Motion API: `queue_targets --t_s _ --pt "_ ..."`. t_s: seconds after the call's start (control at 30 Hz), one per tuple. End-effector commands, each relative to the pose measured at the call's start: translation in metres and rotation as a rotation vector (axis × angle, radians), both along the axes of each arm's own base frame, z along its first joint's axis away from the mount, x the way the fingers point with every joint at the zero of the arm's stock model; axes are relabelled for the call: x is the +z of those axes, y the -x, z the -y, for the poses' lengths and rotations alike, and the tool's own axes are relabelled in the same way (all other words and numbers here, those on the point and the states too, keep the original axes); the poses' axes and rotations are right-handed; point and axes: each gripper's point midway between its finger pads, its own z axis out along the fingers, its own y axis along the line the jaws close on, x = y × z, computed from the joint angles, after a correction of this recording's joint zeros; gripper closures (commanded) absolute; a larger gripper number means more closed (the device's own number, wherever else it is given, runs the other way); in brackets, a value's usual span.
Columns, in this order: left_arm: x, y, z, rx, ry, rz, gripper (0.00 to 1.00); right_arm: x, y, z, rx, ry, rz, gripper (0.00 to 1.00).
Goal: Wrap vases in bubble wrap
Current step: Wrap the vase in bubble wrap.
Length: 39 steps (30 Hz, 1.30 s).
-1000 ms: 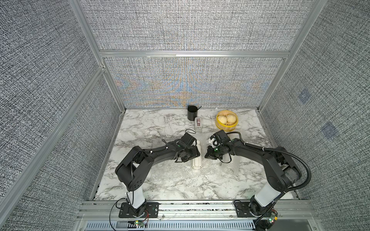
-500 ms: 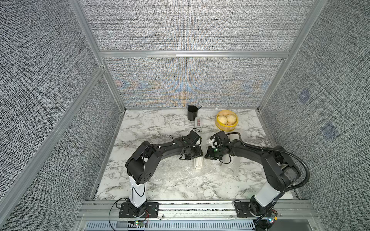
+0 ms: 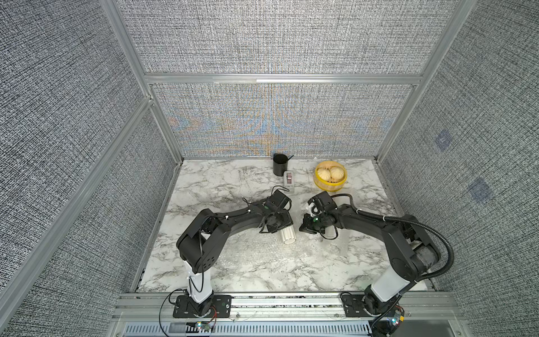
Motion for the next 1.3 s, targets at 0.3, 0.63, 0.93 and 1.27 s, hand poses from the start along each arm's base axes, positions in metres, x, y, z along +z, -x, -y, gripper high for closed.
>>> queue_targets --t_s 0.3,0.63,0.93,1.27 --pt "-0.01 0.008 0.004 -0.156 -0.024 0.056 0.56 0.009 -0.005 -0.002 0.008 -0.009 0.021 1.0" --pt "-0.008 0.007 0.006 -0.107 0.037 0.054 0.32 0.02 -0.01 -0.008 0.009 -0.032 0.039 1.0" --pt "0.007 0.009 -0.008 -0.065 0.064 0.09 0.29 0.041 -0.018 -0.024 0.031 -0.062 0.066 1.0" --pt "0.003 0.02 -0.031 -0.025 0.089 0.092 0.48 0.059 -0.016 -0.057 0.08 -0.086 0.087 1.0"
